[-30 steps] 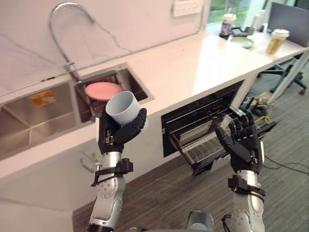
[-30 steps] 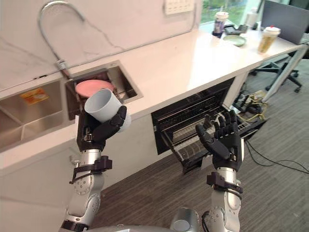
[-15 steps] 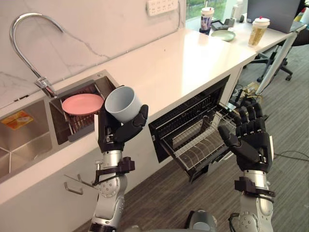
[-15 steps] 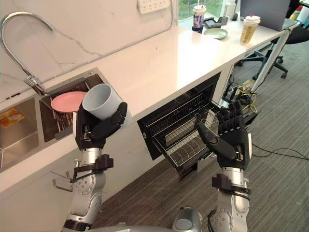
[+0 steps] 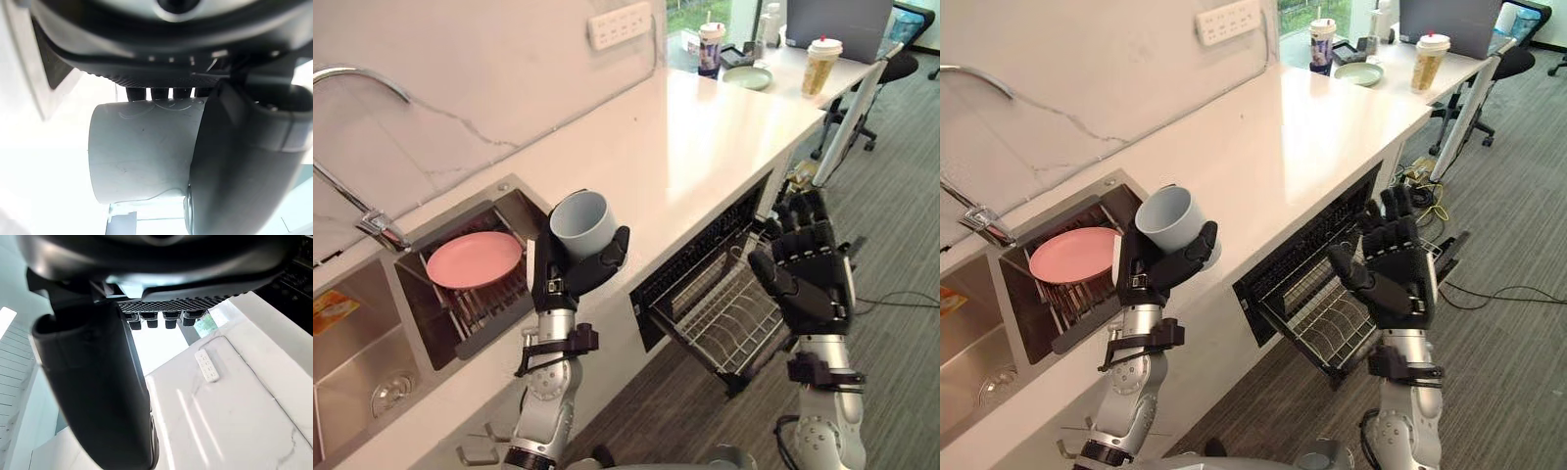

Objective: Walk over to the sink, pick up the cup, carry it to the dishwasher, place the cup inside the dishwasher, then close the dishwasher door

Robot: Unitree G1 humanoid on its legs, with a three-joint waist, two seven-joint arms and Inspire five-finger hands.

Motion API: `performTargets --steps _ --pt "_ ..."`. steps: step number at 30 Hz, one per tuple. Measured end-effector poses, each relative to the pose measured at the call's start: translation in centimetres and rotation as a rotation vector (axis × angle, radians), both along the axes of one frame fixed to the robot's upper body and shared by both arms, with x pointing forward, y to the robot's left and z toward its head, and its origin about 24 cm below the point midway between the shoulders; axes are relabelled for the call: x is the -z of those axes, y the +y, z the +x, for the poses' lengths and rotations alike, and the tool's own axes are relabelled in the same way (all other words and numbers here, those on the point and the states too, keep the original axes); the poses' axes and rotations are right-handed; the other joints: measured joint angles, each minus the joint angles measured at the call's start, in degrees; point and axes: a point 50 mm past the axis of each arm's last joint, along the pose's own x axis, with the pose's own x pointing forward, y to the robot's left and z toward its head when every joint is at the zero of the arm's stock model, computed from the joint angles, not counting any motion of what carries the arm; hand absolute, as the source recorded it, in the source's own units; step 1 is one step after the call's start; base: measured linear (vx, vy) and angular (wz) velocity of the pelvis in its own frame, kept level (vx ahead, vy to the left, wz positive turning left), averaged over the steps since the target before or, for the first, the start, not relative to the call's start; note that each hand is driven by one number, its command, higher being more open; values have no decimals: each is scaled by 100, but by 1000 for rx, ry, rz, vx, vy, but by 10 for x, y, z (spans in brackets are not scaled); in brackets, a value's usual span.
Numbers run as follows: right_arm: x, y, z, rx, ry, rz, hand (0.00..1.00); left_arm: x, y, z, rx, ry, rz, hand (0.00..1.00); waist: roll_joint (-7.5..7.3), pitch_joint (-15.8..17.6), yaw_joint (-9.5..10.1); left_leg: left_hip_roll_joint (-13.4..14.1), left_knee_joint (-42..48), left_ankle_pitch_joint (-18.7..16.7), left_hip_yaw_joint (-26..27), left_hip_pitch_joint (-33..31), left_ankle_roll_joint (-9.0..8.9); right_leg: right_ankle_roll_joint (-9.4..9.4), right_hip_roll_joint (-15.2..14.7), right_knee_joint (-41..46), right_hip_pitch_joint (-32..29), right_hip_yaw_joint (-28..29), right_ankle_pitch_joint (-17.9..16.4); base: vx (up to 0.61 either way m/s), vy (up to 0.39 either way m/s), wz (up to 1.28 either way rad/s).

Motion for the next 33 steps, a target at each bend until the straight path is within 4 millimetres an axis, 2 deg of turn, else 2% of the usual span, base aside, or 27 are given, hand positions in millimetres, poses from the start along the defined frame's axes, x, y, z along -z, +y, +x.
performTargets --steps 5,9,15,21,31,33 --pt "3 25 4 -174 -12 35 100 1 3 1 -14 11 27 0 -51 21 2 -51 -82 -32 114 55 52 18 40 -365 122 -2 279 42 80 -11" --pt "2 43 9 -329 -14 72 100 -3 -3 2 -24 -25 169 0 -190 62 -7 -37 -83 -35 241 55 58 3 137 -666 156 11 477 -14 38 -16" --pt "-7 57 19 -444 -37 43 100 -11 -11 10 -67 -101 373 0 -230 62 -4 -44 -124 -3 341 52 94 -1 180 -894 157 19 624 -44 26 -10" --pt "-16 64 29 -417 -22 -48 100 -18 -19 14 -59 -162 468 0 -248 60 -5 -45 -195 69 406 53 124 -24 222 -1034 155 21 788 -14 9 -5" --pt "-19 81 37 -399 21 -134 100 -20 -28 14 -5 -194 498 0 -341 48 6 -78 -272 155 420 57 169 -29 240 -1220 205 -19 915 -7 5 -1" --pt "-22 87 41 -376 31 -171 100 -24 -33 18 49 -193 524 0 -342 47 13 -81 -275 184 378 58 176 -27 240 -1223 222 -60 917 -23 2 8"
